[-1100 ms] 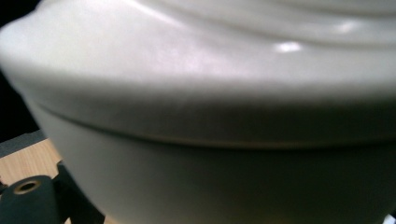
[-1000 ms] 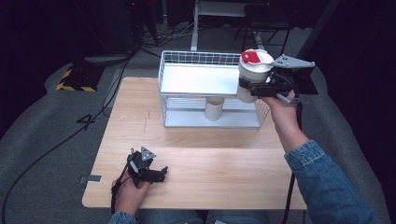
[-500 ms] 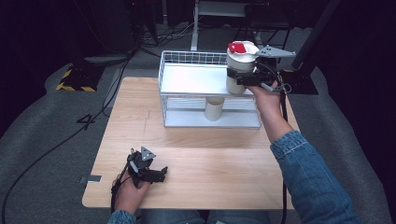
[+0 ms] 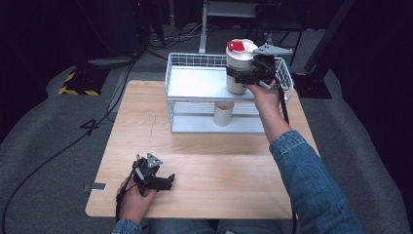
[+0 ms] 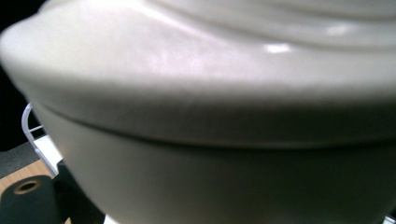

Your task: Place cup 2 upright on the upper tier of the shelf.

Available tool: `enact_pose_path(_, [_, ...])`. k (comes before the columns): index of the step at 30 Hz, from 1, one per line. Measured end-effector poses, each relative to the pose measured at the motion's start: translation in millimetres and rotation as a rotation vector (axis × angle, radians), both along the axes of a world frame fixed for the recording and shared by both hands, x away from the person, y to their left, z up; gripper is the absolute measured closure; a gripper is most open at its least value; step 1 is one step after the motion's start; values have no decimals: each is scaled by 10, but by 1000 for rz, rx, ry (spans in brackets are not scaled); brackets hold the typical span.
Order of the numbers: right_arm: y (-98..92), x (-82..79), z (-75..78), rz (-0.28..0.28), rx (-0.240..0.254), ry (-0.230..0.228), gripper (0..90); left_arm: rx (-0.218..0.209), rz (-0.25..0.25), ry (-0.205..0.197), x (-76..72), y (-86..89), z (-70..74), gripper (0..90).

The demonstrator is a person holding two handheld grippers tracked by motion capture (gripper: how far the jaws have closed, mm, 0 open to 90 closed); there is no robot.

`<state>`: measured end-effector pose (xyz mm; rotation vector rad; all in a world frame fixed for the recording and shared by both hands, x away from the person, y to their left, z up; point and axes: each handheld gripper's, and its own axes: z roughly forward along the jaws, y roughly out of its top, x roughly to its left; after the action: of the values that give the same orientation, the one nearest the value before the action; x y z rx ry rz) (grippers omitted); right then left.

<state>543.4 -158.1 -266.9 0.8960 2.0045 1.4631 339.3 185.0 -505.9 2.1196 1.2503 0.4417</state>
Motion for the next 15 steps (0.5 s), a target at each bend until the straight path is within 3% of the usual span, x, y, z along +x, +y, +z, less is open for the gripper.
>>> enact_pose_path(15, [101,89,-107,6,47,12,105,0,-4,-2,3,1,-2,6])
